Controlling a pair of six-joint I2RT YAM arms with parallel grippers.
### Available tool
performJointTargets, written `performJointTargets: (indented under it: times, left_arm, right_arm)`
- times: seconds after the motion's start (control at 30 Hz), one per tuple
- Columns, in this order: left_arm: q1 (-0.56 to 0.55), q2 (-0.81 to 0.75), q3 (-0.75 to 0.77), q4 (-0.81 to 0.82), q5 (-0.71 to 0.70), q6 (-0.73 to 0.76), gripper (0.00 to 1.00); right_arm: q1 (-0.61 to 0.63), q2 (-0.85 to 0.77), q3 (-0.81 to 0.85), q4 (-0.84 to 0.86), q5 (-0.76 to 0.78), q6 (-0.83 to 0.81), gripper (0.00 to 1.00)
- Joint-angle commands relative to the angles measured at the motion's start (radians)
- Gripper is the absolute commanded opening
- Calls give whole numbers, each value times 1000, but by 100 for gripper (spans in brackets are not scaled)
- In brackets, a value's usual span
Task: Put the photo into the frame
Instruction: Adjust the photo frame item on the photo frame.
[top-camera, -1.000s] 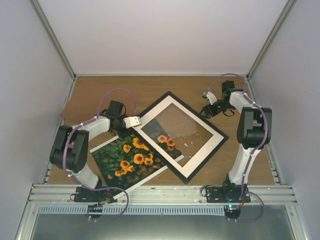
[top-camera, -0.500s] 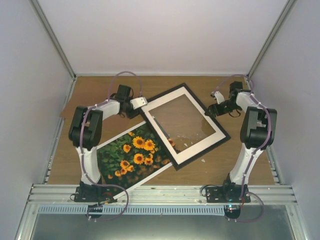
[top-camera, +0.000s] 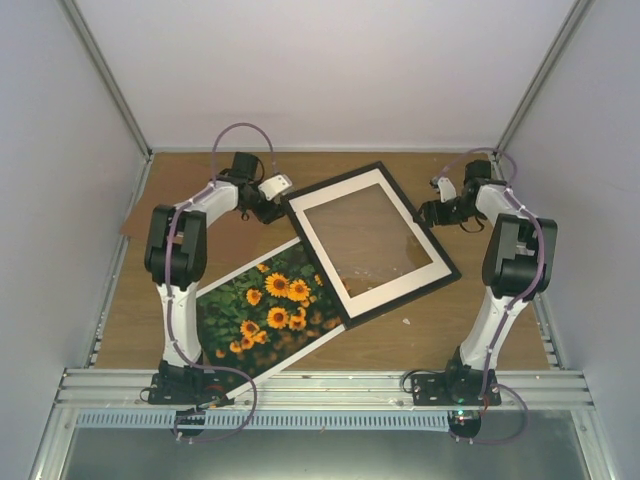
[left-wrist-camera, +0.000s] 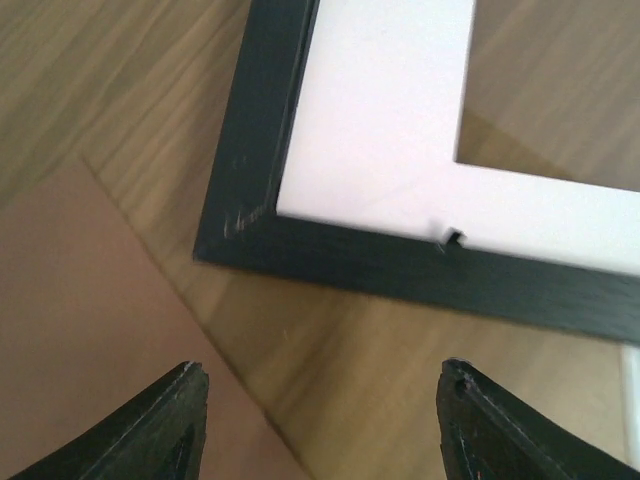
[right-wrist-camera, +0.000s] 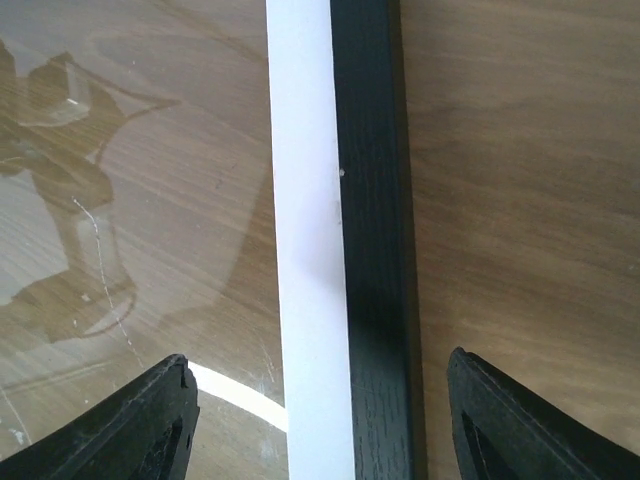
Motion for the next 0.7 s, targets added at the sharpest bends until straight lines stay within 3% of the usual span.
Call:
performJointTargets:
  times: [0.0, 0.13, 0.43, 0.53, 0.6, 0.67]
  left_arm:
    - [87, -149, -61, -140, 193, -126, 64]
    - [155, -265, -180, -195, 245, -159, 64]
    - [167, -521, -505, -181, 131, 36, 64]
    - [116, -504, -481, -101, 54, -74, 62]
    - [68, -445, -385, -62, -87, -226, 68]
    - [53, -377, -258, -82, -114, -425, 70]
  right_arm:
    - [-14, 30, -35, -19, -56, 32, 69]
    - [-14, 21, -82, -42, -96, 8, 68]
    - [-17, -128, -133, -9, -152, -127, 69]
    - [-3, -149, -127, 36, -106, -123, 69]
    - [7, -148, -120, 62, -42, -83, 69]
    - [7, -148, -123, 92, -4, -38, 69]
